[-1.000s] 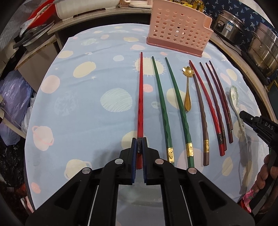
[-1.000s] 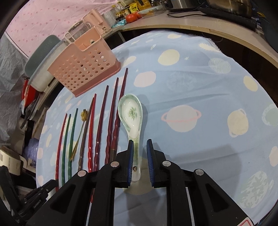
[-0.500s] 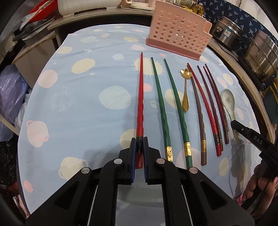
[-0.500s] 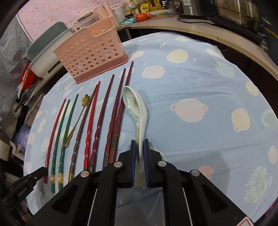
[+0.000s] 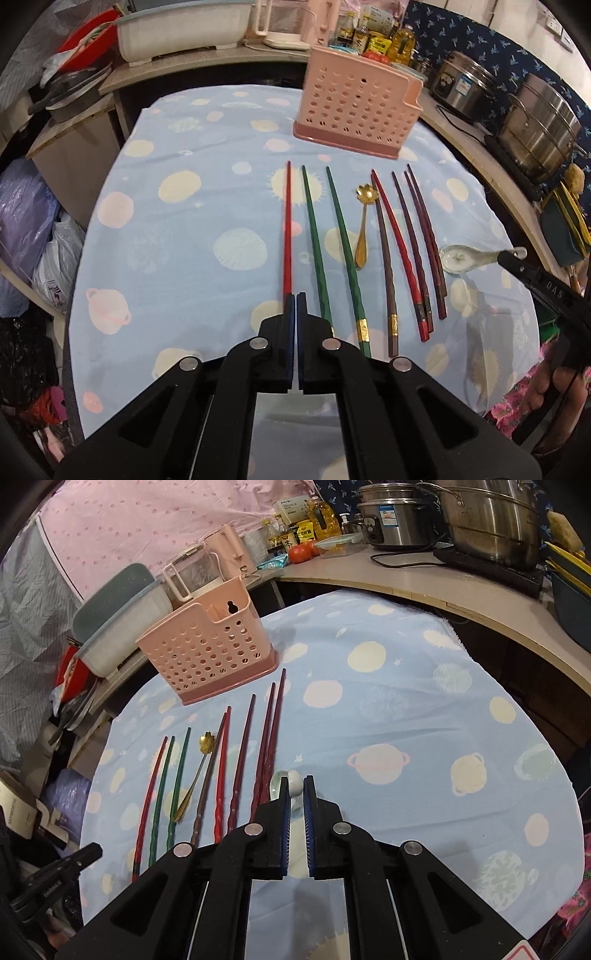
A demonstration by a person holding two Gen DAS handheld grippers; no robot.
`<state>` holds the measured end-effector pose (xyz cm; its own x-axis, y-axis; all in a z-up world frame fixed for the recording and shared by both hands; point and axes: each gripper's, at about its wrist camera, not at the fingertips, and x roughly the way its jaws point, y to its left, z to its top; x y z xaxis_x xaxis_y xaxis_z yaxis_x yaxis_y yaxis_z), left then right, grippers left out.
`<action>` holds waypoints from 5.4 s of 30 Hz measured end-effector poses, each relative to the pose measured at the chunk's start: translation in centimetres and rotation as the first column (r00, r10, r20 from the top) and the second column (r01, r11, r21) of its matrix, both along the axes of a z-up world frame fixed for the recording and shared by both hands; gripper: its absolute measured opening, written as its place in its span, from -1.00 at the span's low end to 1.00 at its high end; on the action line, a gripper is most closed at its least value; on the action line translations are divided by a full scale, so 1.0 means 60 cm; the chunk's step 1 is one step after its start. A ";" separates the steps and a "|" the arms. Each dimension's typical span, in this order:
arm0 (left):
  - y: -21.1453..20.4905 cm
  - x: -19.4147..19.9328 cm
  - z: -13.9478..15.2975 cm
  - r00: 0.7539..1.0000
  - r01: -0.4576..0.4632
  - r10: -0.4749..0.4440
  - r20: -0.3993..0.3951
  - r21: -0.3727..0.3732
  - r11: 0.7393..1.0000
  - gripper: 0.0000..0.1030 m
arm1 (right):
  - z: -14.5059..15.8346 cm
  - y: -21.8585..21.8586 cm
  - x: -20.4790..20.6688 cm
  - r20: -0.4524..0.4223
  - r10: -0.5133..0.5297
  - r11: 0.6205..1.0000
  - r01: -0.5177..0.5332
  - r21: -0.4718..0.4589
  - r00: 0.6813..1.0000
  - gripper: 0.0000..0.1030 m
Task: Organize utensils
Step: 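Lift the red chopstick with the left tool while the right tool lifts the spoon toward the holder, then lower the chopstick into the pink holder and open the left tool while the right tool drops the spoon in, then grasp a green chopstick with the left tool while the right tool grasps a dark-red chopstick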
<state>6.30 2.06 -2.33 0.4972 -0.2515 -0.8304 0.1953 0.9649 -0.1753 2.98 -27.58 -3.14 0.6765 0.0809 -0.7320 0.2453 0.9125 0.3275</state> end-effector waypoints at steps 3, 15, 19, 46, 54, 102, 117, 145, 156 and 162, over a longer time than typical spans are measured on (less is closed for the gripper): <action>-0.006 -0.004 -0.031 0.999 0.007 -0.006 -0.044 0.023 1.000 -0.77 | -0.006 0.003 -0.004 -0.007 0.000 1.000 0.000 -0.004 1.000 -0.86; -0.007 -0.016 -0.078 0.995 0.032 -0.030 -0.097 0.016 0.999 -0.85 | -0.016 0.010 -0.022 -0.025 0.009 1.000 -0.009 0.009 1.000 -0.86; -0.002 -0.010 -0.079 0.995 0.017 -0.018 -0.103 -0.014 1.000 -0.86 | -0.017 0.012 -0.026 -0.028 0.011 1.000 -0.011 0.013 1.000 -0.86; -0.013 0.098 0.253 0.947 -0.001 0.020 0.321 -0.060 0.998 -0.87 | 0.169 -0.010 0.058 0.205 0.050 0.999 -0.045 -0.029 0.978 -0.88; -0.036 0.176 0.372 0.892 0.011 0.029 0.451 -0.085 0.996 -0.87 | 0.208 -0.018 0.148 0.242 0.060 0.998 -0.057 -0.021 0.968 -0.88; -0.016 0.154 0.148 0.980 -0.034 0.039 0.196 -0.029 0.999 -0.01 | 0.068 0.034 0.094 0.060 0.047 0.998 -0.045 -0.036 0.997 -0.60; -0.015 0.006 -0.033 1.000 0.010 -0.008 -0.024 0.053 0.999 -0.01 | -0.042 0.071 -0.020 -0.078 0.073 0.995 -0.077 -0.058 0.994 -0.60; -0.026 -0.005 -0.079 0.997 0.049 -0.044 -0.057 0.086 0.995 -0.86 | -0.048 0.082 0.015 -0.066 0.097 0.993 -0.101 -0.057 0.993 -0.60; -0.024 0.000 -0.081 0.998 0.040 -0.035 -0.061 0.073 0.997 -0.85 | -0.080 0.084 0.045 -0.109 0.104 0.990 -0.113 -0.082 0.989 -0.67; -0.026 0.003 -0.080 0.998 0.039 -0.035 -0.059 0.076 0.996 -0.85 | -0.081 0.084 0.047 -0.109 0.104 0.990 -0.113 -0.087 0.989 -0.67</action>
